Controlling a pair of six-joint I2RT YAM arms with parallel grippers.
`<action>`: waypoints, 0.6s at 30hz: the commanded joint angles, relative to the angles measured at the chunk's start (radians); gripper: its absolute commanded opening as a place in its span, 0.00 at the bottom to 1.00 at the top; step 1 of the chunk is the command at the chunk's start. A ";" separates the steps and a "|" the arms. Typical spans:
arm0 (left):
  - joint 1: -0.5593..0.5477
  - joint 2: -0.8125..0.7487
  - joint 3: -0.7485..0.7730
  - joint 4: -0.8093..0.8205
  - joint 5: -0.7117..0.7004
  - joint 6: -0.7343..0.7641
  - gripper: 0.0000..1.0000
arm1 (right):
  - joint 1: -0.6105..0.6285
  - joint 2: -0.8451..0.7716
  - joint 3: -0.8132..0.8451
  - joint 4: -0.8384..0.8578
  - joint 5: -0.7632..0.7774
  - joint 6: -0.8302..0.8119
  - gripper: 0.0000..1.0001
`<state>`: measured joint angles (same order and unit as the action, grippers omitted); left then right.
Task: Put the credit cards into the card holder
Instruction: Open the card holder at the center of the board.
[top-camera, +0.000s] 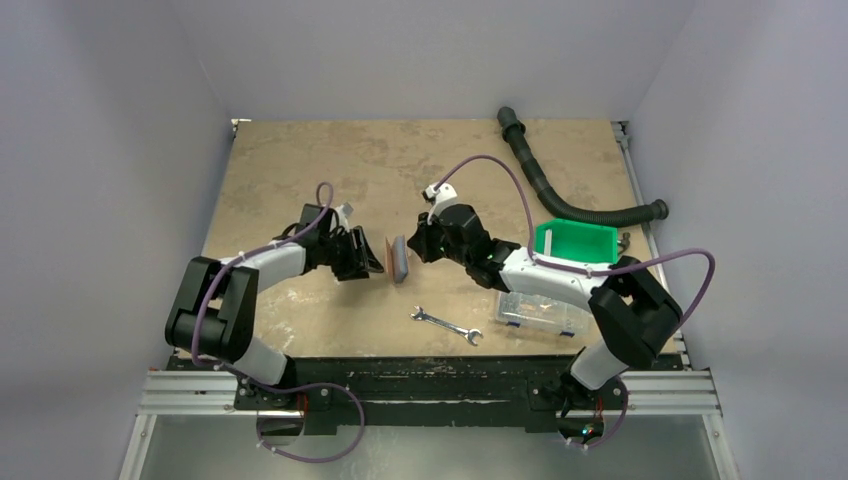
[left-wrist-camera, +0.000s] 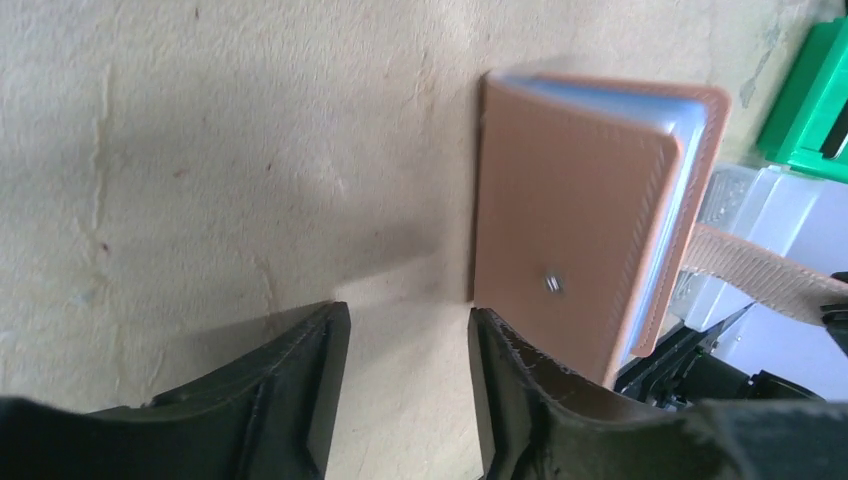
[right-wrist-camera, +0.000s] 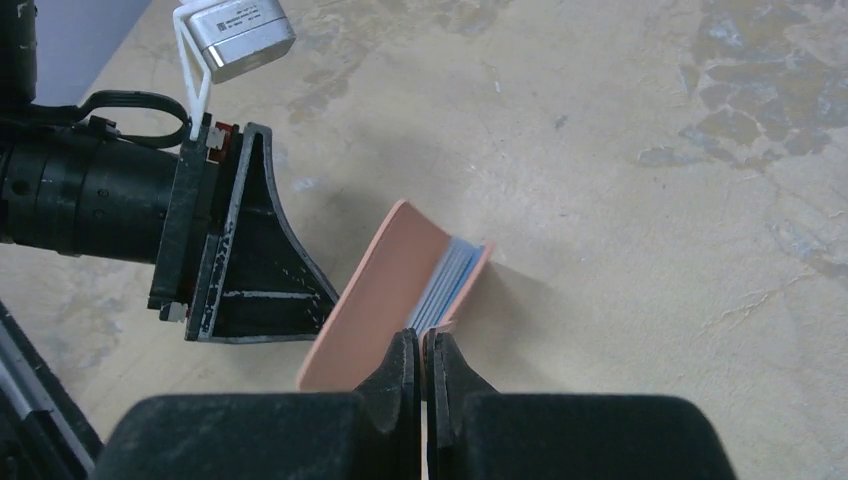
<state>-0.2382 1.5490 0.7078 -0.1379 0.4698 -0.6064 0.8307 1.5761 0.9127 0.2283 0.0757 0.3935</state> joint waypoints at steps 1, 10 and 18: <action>-0.001 -0.095 -0.025 0.003 -0.029 0.016 0.54 | -0.004 -0.021 0.007 0.030 -0.074 0.015 0.00; -0.001 -0.185 0.006 -0.074 -0.059 0.000 0.76 | -0.004 -0.012 0.000 0.035 -0.092 0.038 0.00; -0.031 -0.269 0.050 -0.068 -0.124 -0.010 0.87 | -0.004 -0.020 0.011 0.013 -0.088 0.024 0.00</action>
<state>-0.2420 1.2858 0.6922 -0.2279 0.3626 -0.6102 0.8288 1.5688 0.9123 0.2333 -0.0013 0.4194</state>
